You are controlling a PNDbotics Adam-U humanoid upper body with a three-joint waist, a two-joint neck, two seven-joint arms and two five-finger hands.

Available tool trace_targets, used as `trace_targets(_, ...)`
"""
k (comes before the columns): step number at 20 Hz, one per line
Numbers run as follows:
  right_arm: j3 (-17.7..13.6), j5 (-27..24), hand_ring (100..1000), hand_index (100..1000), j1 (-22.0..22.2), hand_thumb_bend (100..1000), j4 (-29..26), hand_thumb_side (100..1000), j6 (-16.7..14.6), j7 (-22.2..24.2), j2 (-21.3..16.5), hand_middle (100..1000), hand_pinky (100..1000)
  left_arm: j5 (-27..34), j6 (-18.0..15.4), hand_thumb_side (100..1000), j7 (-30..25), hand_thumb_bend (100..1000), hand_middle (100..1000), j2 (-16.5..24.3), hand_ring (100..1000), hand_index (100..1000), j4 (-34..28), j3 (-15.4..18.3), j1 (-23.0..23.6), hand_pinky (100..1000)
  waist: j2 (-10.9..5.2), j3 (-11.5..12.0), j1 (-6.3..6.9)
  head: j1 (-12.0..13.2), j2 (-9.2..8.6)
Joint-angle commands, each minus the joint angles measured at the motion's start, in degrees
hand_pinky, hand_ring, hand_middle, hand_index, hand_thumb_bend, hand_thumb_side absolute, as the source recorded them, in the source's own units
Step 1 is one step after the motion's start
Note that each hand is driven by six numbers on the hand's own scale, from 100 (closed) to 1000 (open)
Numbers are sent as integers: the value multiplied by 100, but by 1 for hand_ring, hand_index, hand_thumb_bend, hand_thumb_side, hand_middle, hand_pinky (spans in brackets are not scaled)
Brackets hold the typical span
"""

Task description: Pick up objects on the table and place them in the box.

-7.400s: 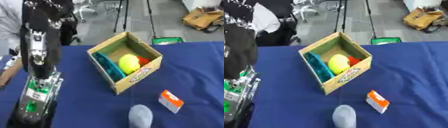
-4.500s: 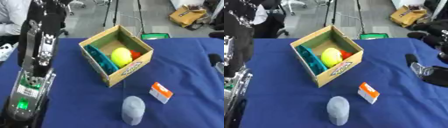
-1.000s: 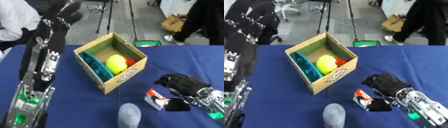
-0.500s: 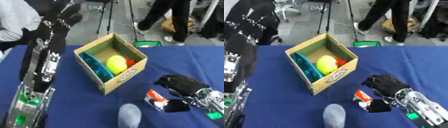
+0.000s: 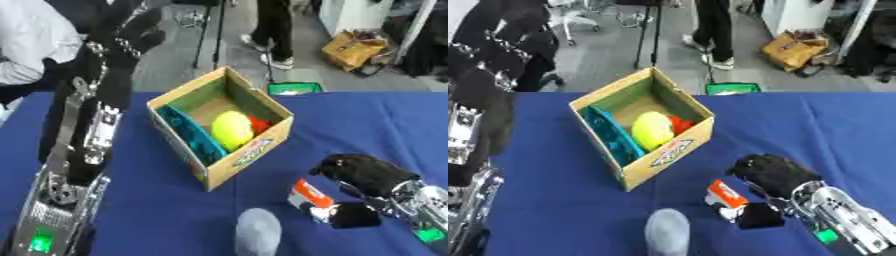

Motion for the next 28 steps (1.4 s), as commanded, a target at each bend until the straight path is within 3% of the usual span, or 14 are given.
trace_targets(1,-96,72,959,926,-51,429,19,1000,-5,-3,-107,840,902,3,6,798,2,100,992,2,965,1000,-56,44,-60,933,-104,10,6,20,-66)
trace_targets(28,42,353,947,892,-75,409,579,1000,-269,-102,33,813,898,22,3,782,-36,100,994,-44,966,1000,-56,48,-101,933,-79,105,54,-41,-90)
